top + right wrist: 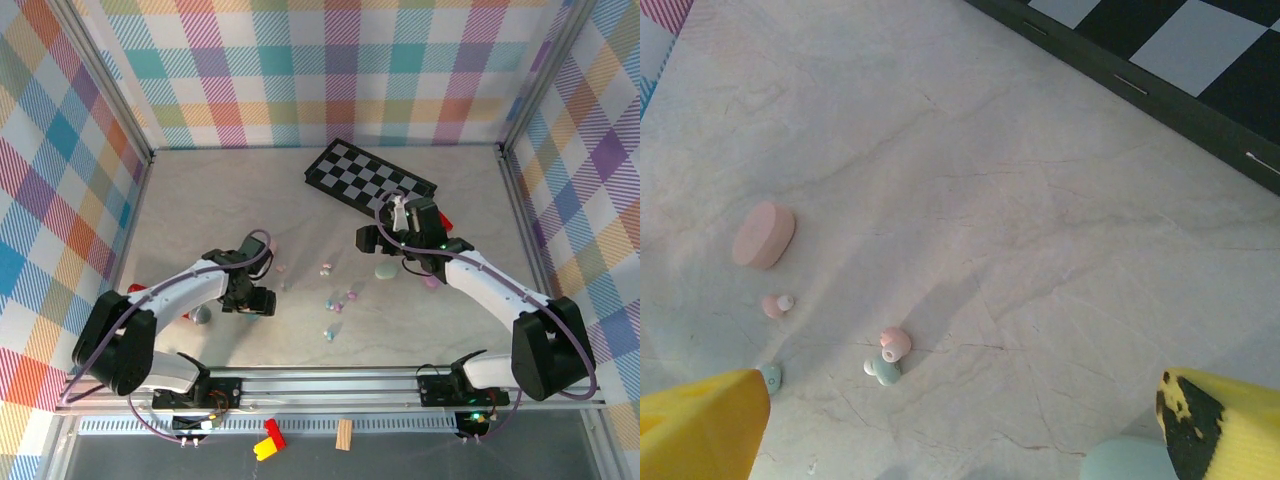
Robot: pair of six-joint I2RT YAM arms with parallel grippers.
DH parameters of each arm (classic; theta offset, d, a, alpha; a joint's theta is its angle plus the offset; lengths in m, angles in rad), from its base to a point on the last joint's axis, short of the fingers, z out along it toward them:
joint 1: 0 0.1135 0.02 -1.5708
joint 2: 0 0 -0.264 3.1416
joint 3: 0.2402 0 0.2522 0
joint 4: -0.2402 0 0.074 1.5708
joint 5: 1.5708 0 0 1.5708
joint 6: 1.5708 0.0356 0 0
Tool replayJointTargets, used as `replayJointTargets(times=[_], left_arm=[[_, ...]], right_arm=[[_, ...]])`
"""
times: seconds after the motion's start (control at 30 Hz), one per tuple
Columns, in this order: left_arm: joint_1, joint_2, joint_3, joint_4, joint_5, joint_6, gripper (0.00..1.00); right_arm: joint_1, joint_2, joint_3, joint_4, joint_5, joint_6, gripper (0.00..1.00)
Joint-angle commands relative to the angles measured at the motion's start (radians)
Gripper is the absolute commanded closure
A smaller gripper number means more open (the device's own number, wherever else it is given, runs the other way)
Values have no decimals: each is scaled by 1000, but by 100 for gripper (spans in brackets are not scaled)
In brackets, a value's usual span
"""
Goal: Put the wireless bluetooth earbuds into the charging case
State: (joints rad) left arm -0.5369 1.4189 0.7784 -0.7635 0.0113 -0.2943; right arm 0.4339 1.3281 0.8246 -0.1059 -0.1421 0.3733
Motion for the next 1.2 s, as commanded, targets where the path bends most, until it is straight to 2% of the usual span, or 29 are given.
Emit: replayJointTargets(times=[0.0, 0.1, 0.2, 0.37, 0.57, 0.67, 0.77, 0.9, 1.07, 1.17], left_arm=[[-18, 32, 22, -14, 18, 12, 31], [-24, 57, 28, -14, 8, 11, 34], [-26, 75, 32, -15, -3, 9, 46], [-34, 98, 44, -26, -21, 4, 57], [-56, 40, 86, -43, -57, 33, 57], [-77, -11, 100, 8, -52, 94, 59], [-88, -50, 97, 99, -25, 169, 62], [-98, -89, 87, 246, 59, 282, 62], [-114, -136, 51, 444, 223, 385, 63], [-133, -137, 42, 547, 346, 457, 61]], right_arm=[[8, -4, -20, 20, 15, 22, 1], [9, -9, -27, 20, 22, 25, 1], [11, -10, -26, 16, 22, 21, 1], [14, -22, -26, -1, 23, 3, 1], [13, -46, -21, -13, -37, 74, 1], [12, -45, 14, -81, -127, 102, 1], [12, -30, 61, -159, -271, 101, 1], [12, -23, 59, -167, -449, 156, 0], [12, -20, 61, -179, -649, 182, 12], [13, 2, 95, -284, -732, 138, 20]])
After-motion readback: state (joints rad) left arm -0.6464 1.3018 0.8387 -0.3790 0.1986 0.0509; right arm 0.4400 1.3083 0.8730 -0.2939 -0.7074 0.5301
